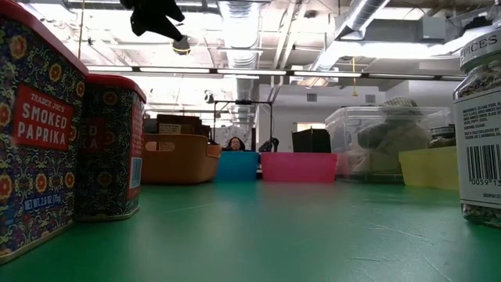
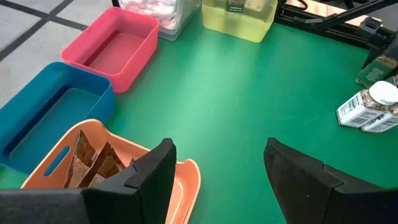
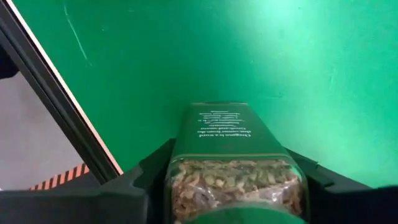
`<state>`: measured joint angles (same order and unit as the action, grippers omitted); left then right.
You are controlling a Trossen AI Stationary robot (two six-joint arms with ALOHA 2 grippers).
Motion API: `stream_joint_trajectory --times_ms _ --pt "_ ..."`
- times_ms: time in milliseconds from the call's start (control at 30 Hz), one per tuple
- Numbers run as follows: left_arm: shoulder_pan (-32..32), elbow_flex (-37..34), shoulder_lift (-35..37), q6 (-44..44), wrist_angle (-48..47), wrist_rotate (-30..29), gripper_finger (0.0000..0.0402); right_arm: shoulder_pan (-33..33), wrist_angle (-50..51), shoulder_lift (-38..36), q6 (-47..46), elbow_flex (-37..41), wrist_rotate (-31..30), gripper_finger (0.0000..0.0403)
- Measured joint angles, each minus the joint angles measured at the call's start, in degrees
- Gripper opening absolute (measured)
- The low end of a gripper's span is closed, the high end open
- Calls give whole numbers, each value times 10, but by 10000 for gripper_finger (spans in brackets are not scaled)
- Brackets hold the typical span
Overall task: Sort spices by type
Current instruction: Put the green spice bottle into the yellow bin
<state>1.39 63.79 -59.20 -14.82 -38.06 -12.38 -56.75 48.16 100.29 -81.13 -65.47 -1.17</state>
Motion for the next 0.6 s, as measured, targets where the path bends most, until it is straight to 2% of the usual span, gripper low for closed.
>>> stream_joint_trajectory --times_ms 200,367,467,600 --pt "6 0 0 22 2 -4 233 29 34 -7 46 1 3 223" --pt "28 0 0 40 2 -4 233 62 87 -28 47 3 -7 223" --pt "56 0 -1 70 5 27 233 83 113 -48 51 3 -6 225" --pt "106 0 -19 118 23 104 233 120 150 -81 54 2 -22 225"
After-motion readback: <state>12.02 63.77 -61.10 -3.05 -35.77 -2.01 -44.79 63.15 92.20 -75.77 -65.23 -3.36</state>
